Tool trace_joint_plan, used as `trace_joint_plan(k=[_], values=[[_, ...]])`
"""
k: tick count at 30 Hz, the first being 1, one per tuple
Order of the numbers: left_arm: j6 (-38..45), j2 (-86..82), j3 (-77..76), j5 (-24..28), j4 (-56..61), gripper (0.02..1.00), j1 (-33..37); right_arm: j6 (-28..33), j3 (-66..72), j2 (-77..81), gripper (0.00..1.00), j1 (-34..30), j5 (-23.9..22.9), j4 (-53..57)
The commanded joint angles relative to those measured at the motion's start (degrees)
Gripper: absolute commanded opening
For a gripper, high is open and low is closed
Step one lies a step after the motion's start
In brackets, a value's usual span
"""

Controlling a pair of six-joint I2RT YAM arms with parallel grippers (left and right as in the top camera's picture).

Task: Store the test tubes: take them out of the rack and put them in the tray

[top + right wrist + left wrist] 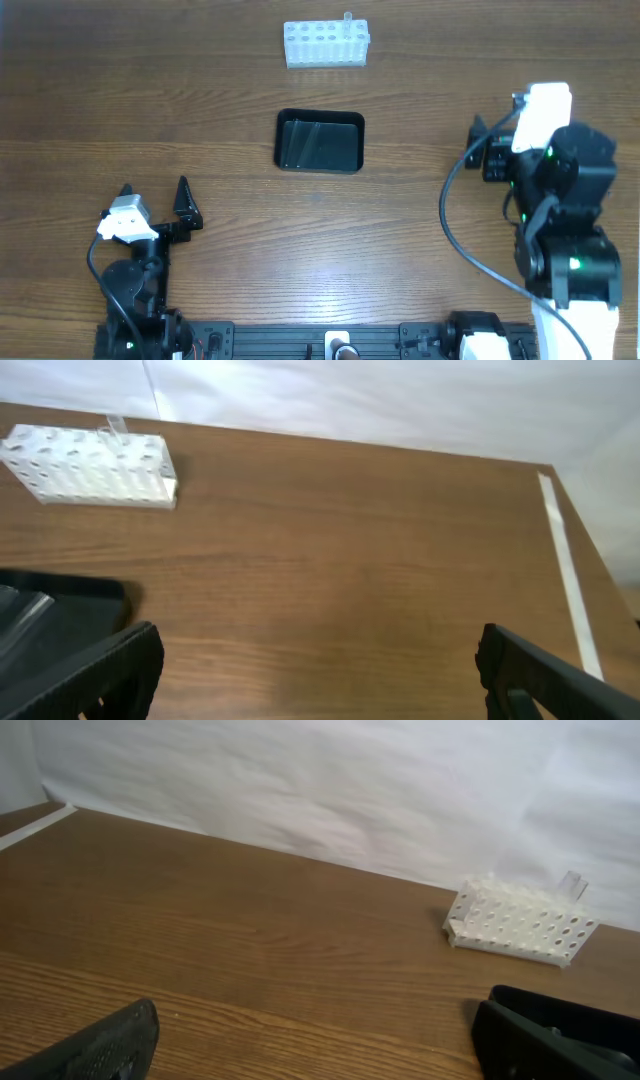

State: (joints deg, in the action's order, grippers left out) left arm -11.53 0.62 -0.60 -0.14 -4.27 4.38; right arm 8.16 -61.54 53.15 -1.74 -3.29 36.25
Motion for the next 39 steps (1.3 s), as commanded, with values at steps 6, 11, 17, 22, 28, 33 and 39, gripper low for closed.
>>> trace_joint_plan(k=[6, 11, 17, 22, 28, 33, 39], values=[[0.9, -0.5, 0.3, 0.8, -0.1, 0.998, 0.3, 0.5, -11.9, 15.6, 0.993, 8.0, 1.5, -3.1], [0.9, -0.5, 0.3, 0.8, -0.1, 0.998, 0.3, -7.3, -21.0, 26.2, 0.991, 12.0, -3.0, -3.4], [0.9, -0.5, 0.3, 0.8, -0.1, 0.998, 0.3, -13.9, -30.2, 39.3, 0.991, 16.3, -8.7, -6.0], [0.9, -0.5, 0.3, 0.8, -0.1, 0.998, 0.3, -13.9, -36.8, 49.5, 0.972, 19.4, -13.6, -7.7], [0.9, -0.5, 0.3, 0.8, -0.1, 0.996, 0.3, -13.9, -43.8, 60.6, 0.961, 21.7, -17.7, -9.8], [0.9, -0.5, 0.3, 0.8, -0.1, 0.996, 0.3, -13.9, -46.9, 67.4, 0.943, 22.8, -18.0, -13.5], [0.9, -0.5, 0.3, 0.8, -0.1, 0.996, 0.3, -13.9, -47.5, 72.9, 0.912, 23.6, -19.1, -18.8]])
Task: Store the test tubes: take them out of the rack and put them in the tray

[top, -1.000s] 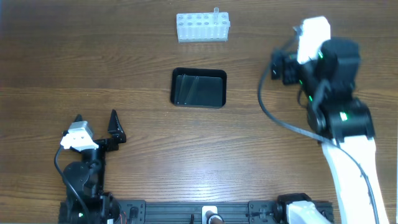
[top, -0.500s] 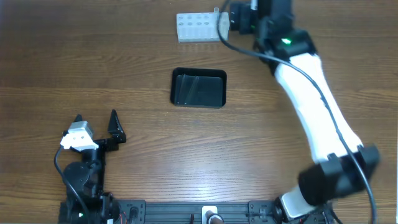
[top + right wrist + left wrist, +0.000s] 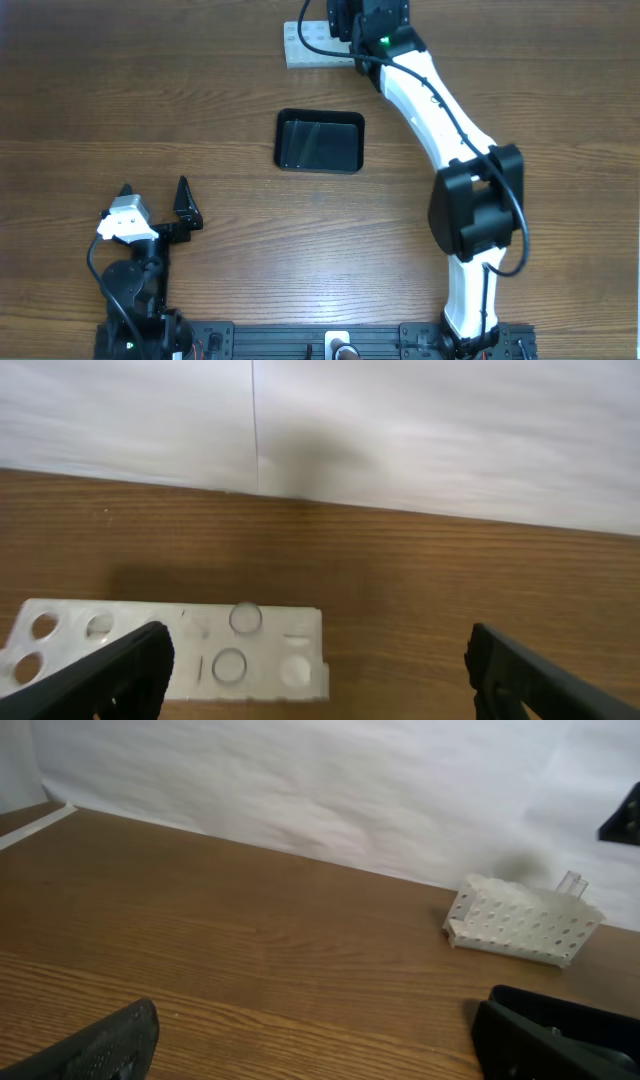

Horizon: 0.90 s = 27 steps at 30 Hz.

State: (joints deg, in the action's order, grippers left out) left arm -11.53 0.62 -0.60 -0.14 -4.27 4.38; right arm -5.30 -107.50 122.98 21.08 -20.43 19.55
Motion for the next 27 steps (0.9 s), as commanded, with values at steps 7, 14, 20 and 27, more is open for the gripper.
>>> trace_joint_plan(k=[7, 14, 20, 27], values=[[0.9, -0.5, 0.3, 0.8, -0.1, 0.998, 0.3, -3.8, -1.6, 7.0, 0.888, 1.4, -1.9, -3.7], [0.9, -0.5, 0.3, 0.8, -0.1, 0.996, 0.3, -4.5, -1.6, 9.4, 0.871, 2.4, -1.5, -4.4], [0.9, -0.5, 0.3, 0.8, -0.1, 0.998, 0.3, -4.5, -1.6, 9.7, 0.787, 3.0, -1.5, -4.4], [0.9, -0.5, 0.3, 0.8, -0.1, 0.996, 0.3, -4.5, -1.6, 9.7, 0.713, 3.1, -1.5, -4.5]])
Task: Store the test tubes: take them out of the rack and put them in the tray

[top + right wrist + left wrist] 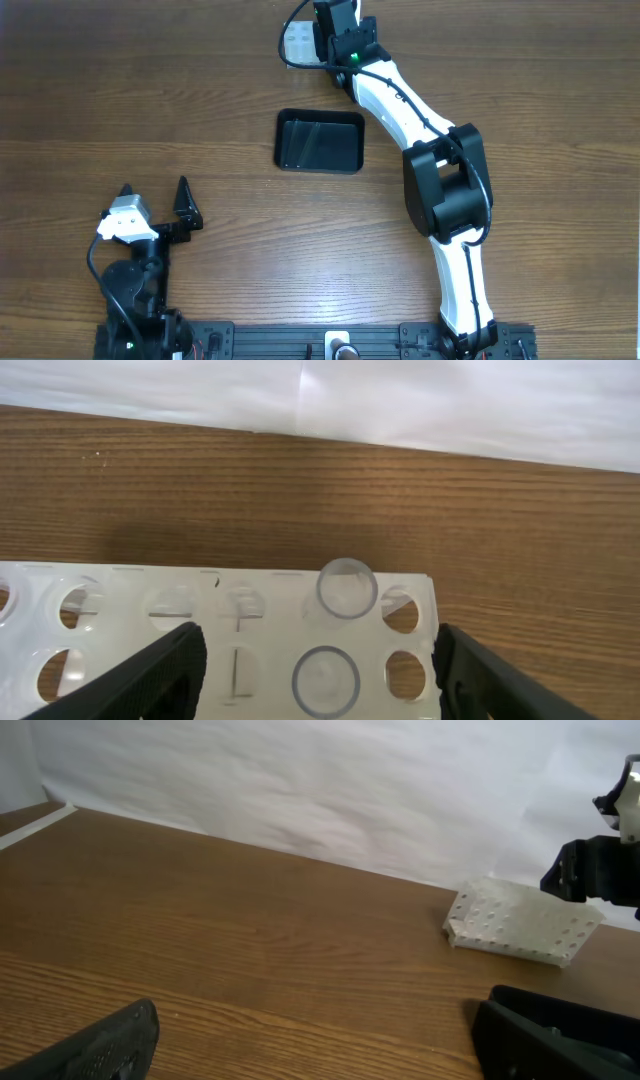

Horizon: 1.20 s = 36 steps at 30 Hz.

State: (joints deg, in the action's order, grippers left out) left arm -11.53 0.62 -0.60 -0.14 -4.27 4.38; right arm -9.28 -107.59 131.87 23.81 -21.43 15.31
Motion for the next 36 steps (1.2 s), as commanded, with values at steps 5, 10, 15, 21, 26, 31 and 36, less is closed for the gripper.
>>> trace_joint_plan(k=[5, 10, 15, 21, 26, 31, 36], values=[[0.9, -0.5, 0.3, 0.8, -0.1, 0.998, 0.3, -0.5, -1.5, 0.9, 0.643, 0.4, -0.5, -0.2], [0.9, -0.5, 0.3, 0.8, -0.1, 0.996, 0.3, -0.5, -1.5, 0.9, 0.531, 0.4, -0.5, -0.1], [0.9, -0.5, 0.3, 0.8, -0.1, 0.996, 0.3, -0.5, -1.5, 0.9, 0.435, 0.4, -0.5, -0.1], [0.9, -0.5, 0.3, 0.8, -0.1, 0.996, 0.3, -0.5, -1.5, 0.9, 0.338, 0.5, 1.3, 0.1], [0.9, -0.5, 0.3, 0.8, -0.1, 0.996, 0.3, -0.5, -1.5, 0.9, 0.251, 0.8, 1.3, 0.4], [0.9, -0.5, 0.3, 0.8, -0.1, 0.998, 0.3, -0.5, -1.5, 0.9, 0.196, 0.9, 1.2, 0.6], [0.9, -0.5, 0.3, 0.8, -0.1, 0.996, 0.3, -0.5, -1.5, 0.9, 0.183, 0.9, 1.2, 0.6]])
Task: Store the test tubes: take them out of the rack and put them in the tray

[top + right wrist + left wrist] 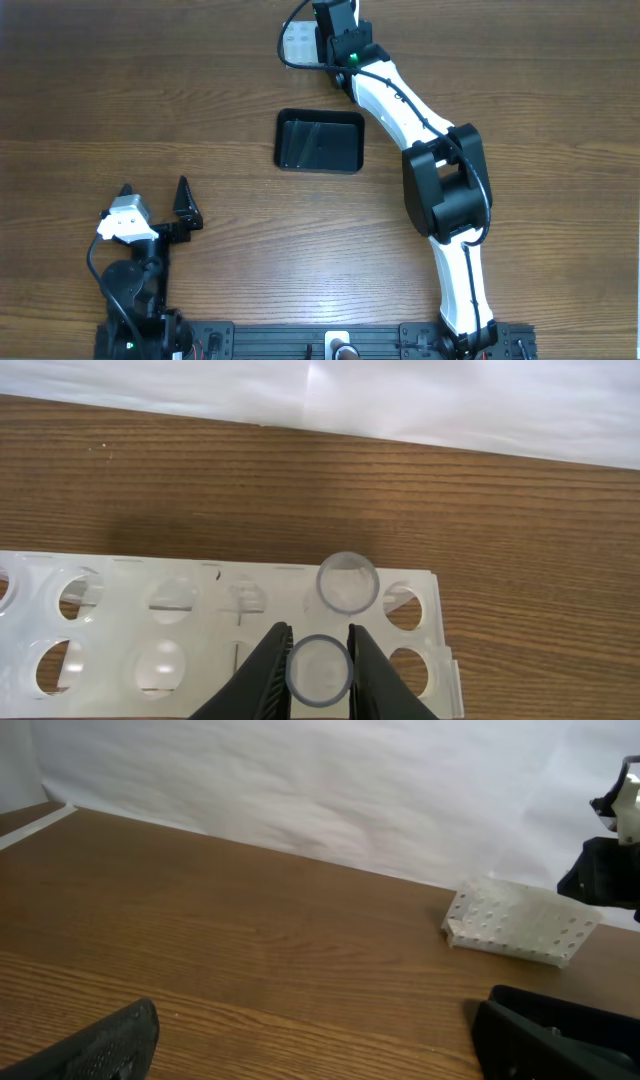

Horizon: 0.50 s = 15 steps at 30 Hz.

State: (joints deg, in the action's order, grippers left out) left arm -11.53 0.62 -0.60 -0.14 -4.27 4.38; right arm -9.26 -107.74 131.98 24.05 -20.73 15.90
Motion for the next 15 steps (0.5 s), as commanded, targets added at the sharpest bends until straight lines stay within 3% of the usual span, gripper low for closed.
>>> trace_joint_plan(k=[1, 15], values=[[0.9, -0.5, 0.3, 0.8, -0.1, 0.998, 0.3, -0.5, -1.3, 0.8, 0.18, 0.7, 0.5, 0.0], [0.9, -0.5, 0.3, 0.8, -0.1, 0.998, 0.3, -0.5, -1.4, -2.3, 0.169, 0.9, 0.5, 0.0]])
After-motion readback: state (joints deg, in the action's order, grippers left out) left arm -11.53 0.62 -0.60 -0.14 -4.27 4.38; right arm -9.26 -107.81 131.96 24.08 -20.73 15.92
